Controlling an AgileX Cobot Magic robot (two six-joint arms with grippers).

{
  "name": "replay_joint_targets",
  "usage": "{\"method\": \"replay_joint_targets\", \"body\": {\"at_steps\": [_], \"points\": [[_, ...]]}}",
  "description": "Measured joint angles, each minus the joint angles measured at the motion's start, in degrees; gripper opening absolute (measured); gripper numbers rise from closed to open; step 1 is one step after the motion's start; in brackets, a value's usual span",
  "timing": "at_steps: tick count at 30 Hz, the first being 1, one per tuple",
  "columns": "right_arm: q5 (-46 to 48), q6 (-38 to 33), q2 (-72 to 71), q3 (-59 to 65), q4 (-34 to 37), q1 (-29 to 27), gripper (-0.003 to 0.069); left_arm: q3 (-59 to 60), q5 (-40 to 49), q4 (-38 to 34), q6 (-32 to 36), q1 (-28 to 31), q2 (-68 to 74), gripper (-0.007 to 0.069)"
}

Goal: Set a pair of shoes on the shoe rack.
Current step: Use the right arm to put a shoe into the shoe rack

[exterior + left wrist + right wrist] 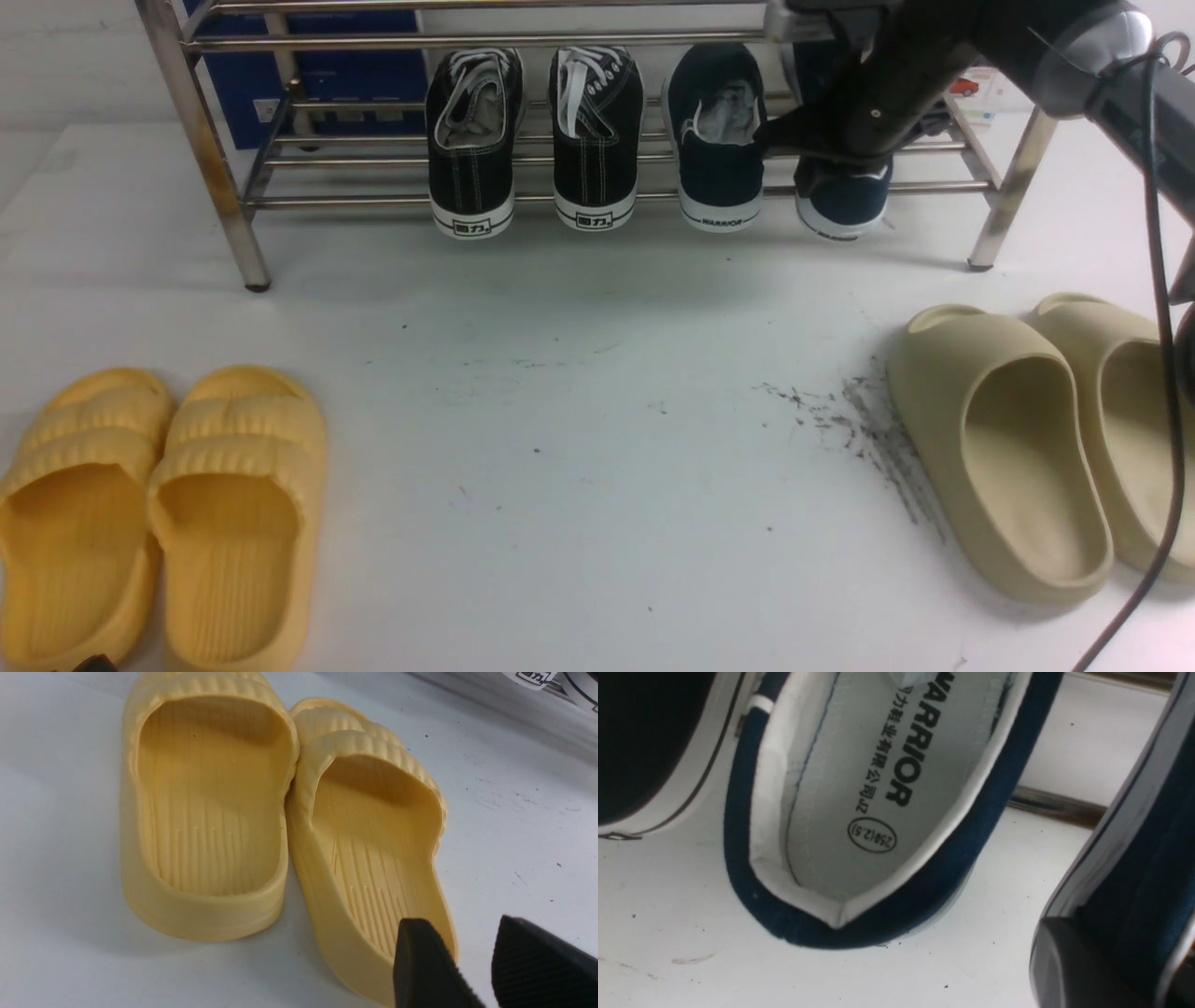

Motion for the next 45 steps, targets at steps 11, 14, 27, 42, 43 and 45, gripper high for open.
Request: {"method": "replay_joint_targets", "body": {"at_steps": [11,14,27,42,43,45], "points": [[-1.91,-0.3,1.11,0.0,-1.37,-0.2,0.0051,0.0,0.0,0.0,0.0,0.0,0.0,0.0239],[-2.05,-0.3,1.11,0.0,-1.58,-0.2,0.0059,0.0,0.0,0.0,0.0,0.0,0.0,0.0239],[-3.62,-0.54,0.51,-0.06,-2.59,-0.2,0.0187,0.0,0.0,0.0,0.0,0.0,0.0,0.0239],[-1.45,-0.54,-1.42,-0.54,-2.18,-0.2,0.0254,0.0,0.0,0.0,0.0,0.0,0.0,0.0239],[-0.01,-0.54,-2.26,-0.54,-1.95,-0.2,0.0254,0.0,0.0,0.0,0.0,0.0,0.0,0.0239],[2.9,-0.54,-4.26,-0.54,-1.77,-0.2,0.0254,0.0,0.0,0.0,0.0,0.0,0.0,0.0239]]}}
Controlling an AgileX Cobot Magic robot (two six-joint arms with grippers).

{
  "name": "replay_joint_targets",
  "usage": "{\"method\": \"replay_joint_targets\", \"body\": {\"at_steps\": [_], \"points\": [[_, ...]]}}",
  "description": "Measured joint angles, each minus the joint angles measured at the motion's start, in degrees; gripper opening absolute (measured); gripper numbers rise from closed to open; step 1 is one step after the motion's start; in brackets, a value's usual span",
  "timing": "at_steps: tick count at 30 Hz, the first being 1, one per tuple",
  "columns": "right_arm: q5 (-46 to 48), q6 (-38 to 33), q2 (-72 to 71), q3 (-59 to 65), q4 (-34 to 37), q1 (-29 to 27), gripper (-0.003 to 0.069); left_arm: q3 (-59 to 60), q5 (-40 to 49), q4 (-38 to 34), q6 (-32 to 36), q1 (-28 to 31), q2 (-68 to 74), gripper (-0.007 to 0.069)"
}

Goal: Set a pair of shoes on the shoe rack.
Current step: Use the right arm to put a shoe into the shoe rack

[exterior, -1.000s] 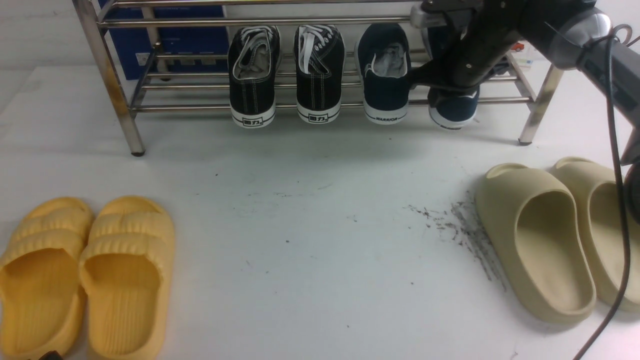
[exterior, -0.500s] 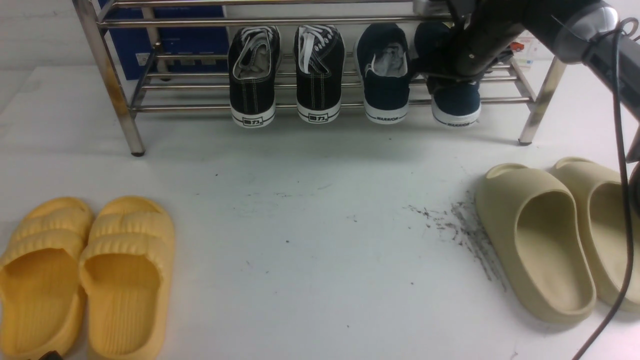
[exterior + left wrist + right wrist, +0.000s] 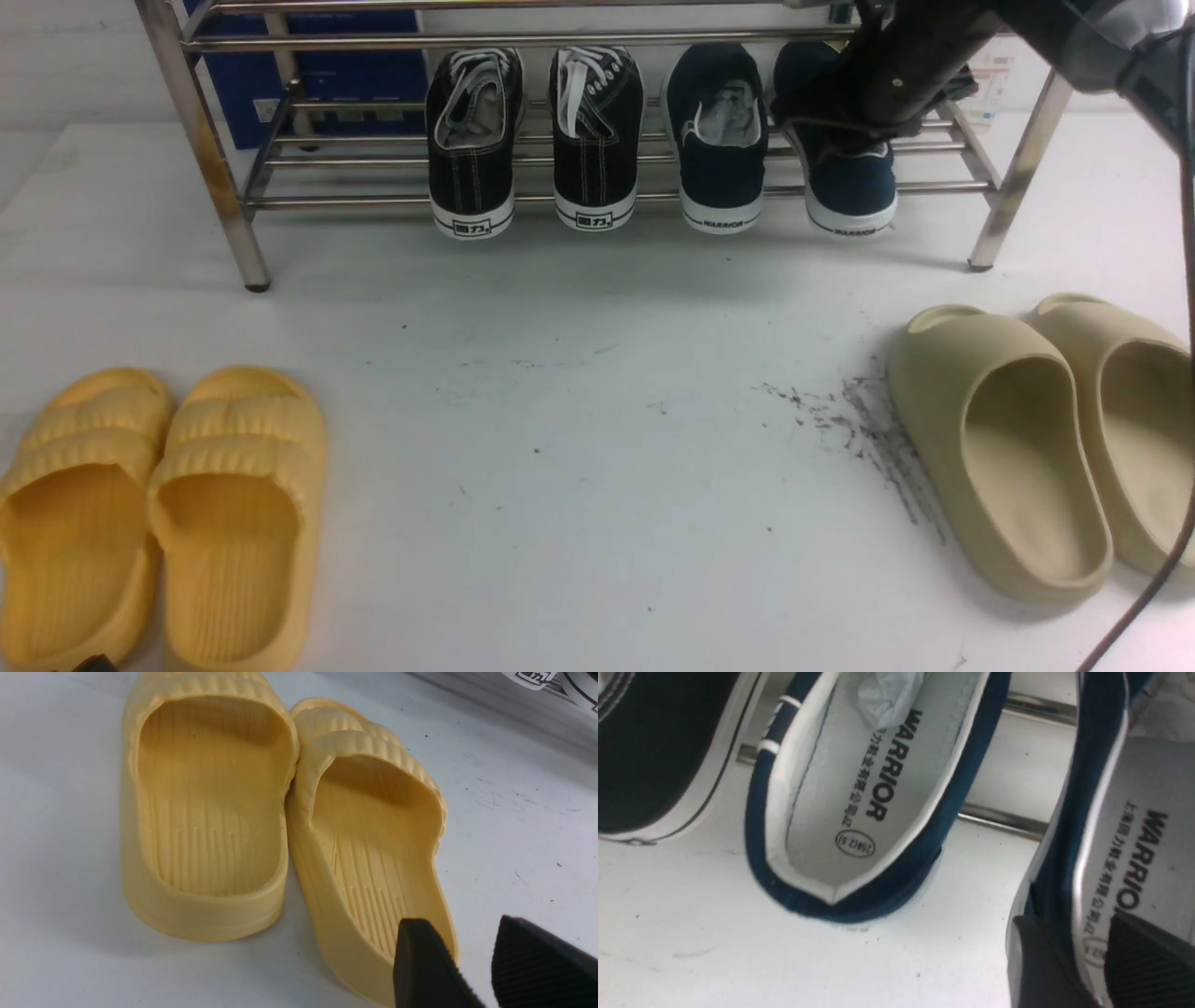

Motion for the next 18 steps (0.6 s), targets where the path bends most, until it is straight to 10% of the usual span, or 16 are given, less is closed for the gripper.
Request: {"method": "replay_joint_targets", "body": {"at_steps": [10,18], "points": [[5.68,0.0,-8.08,0.57,0.25,0.0,0.0237,0.0,0.0,0.0,0.0,0.0,0.0,0.0239],[5.44,0.0,-23.0,25.53,0.45,0.0,0.0057,0.0,0.0,0.0,0.0,0.0,0.0,0.0239]]}}
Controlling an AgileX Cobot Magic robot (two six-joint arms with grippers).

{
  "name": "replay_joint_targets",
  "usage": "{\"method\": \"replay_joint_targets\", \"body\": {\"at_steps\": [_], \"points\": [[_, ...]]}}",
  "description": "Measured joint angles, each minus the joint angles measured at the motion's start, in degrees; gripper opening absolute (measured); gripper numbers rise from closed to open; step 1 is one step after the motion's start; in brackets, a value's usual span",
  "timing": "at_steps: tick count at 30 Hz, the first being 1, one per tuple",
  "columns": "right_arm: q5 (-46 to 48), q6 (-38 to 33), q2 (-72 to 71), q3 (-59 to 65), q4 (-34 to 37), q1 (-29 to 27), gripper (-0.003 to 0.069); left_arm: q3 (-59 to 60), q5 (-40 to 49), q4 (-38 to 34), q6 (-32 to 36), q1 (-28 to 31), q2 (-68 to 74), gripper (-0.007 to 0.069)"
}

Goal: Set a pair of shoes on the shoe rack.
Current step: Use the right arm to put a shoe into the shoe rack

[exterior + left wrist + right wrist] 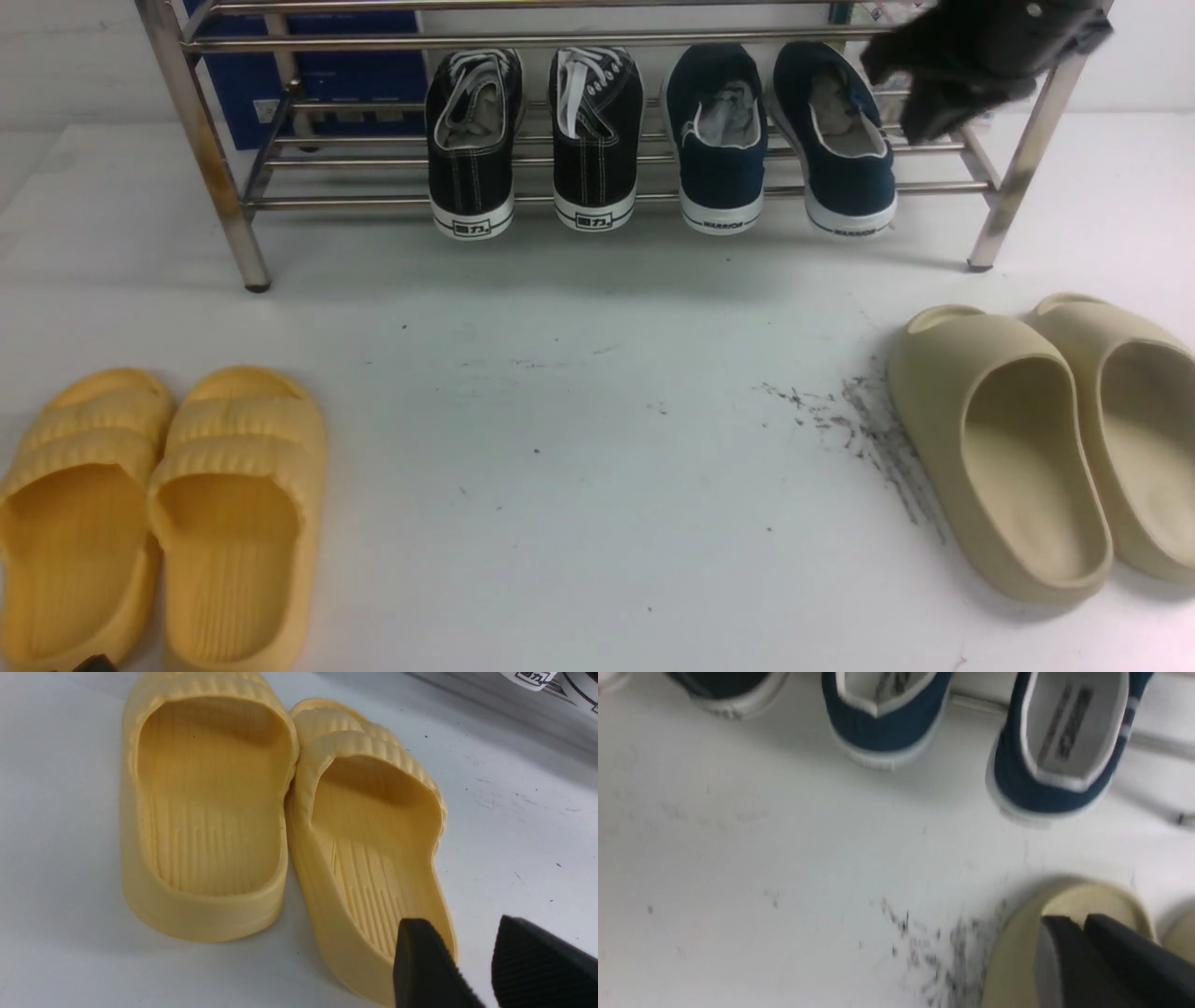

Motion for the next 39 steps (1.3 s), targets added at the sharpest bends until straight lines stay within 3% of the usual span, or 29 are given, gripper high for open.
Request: {"method": "replay_joint_targets", "body": {"at_steps": [3,6,20,39], "points": [[-2.54,0.06,-2.82,11.03,-0.18,0.0,0.0001,0.0,0.0,0.0,0.0,0.0,0.0,0.0239],[-11.25,1.58,-1.1,17.96,-0.11,0.0,-0.0001,0.0,0.0,0.0,0.0,0.0,0.0,0.0239],[-34.74,2.43,9.52,17.09,0.64,0.0,0.0009,0.0,0.0,0.0,0.0,0.0,0.0,0.0239],[-36.59,3.03,9.94,15.01,-2.12,0.0,0.0025,0.0,0.0,0.0,0.0,0.0,0.0,0.0239]]}}
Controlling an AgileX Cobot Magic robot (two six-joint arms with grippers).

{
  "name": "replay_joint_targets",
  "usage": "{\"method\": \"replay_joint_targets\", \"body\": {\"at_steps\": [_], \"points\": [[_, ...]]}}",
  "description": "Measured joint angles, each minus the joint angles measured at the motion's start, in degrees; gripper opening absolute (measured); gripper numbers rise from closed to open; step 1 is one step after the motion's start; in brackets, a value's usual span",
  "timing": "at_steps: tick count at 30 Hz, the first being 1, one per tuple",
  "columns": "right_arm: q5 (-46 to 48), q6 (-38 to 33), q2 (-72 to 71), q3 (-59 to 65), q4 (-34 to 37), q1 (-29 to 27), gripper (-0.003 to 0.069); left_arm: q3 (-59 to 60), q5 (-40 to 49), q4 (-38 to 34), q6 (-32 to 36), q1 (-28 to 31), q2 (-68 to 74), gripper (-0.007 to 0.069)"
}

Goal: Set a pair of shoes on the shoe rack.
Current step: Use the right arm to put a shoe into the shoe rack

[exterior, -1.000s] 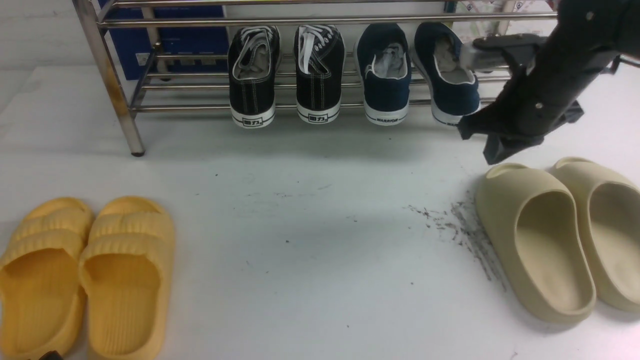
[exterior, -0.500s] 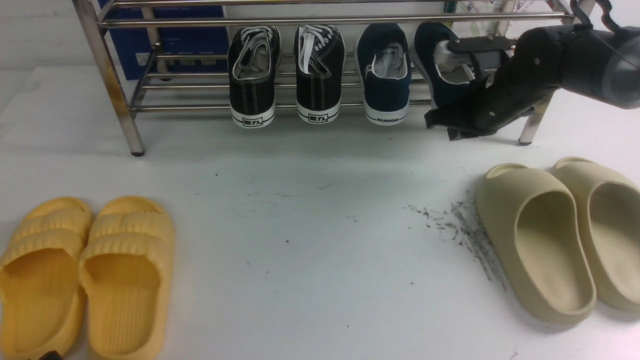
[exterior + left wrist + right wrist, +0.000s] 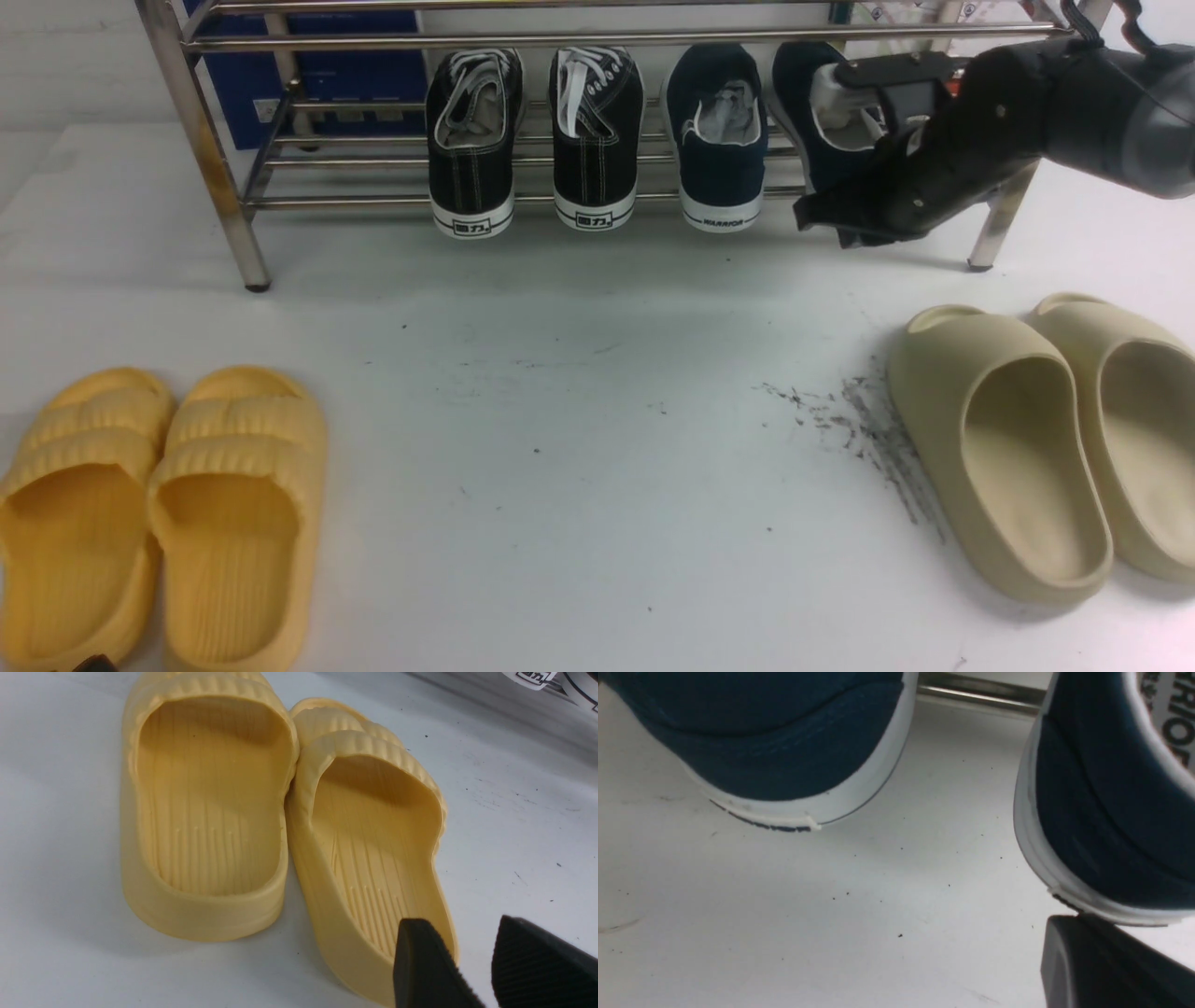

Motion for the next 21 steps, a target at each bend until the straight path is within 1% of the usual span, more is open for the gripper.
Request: {"method": "replay_joint_targets", "body": {"at_steps": [5,9,13,18,21], "points": [[4.49,0.0,-0.57,-0.57,1.33,0.0,0.0026,0.0,0.0,0.0,0.0,0.0,0.0,0.0239],[4.39,0.0,-0.39,-0.67,1.26,0.0,0.0026,0.0,0.0,0.0,0.0,0.0,0.0,0.0239],[-0.4,0.0,0.32,-0.67,-0.2,0.0,0.0026,0.0,0.0,0.0,0.0,0.0,0.0,0.0239],[-3.51,0.05,0.65,-0.61,-0.2,0.0,0.0029,0.0,0.0,0.0,0.0,0.0,0.0,0.0239],[-7.0,0.05,0.72,-0.61,-0.2,-0.22,0.0031,0.0,0.0,0.0,0.0,0.0,0.0,0.0239]]}}
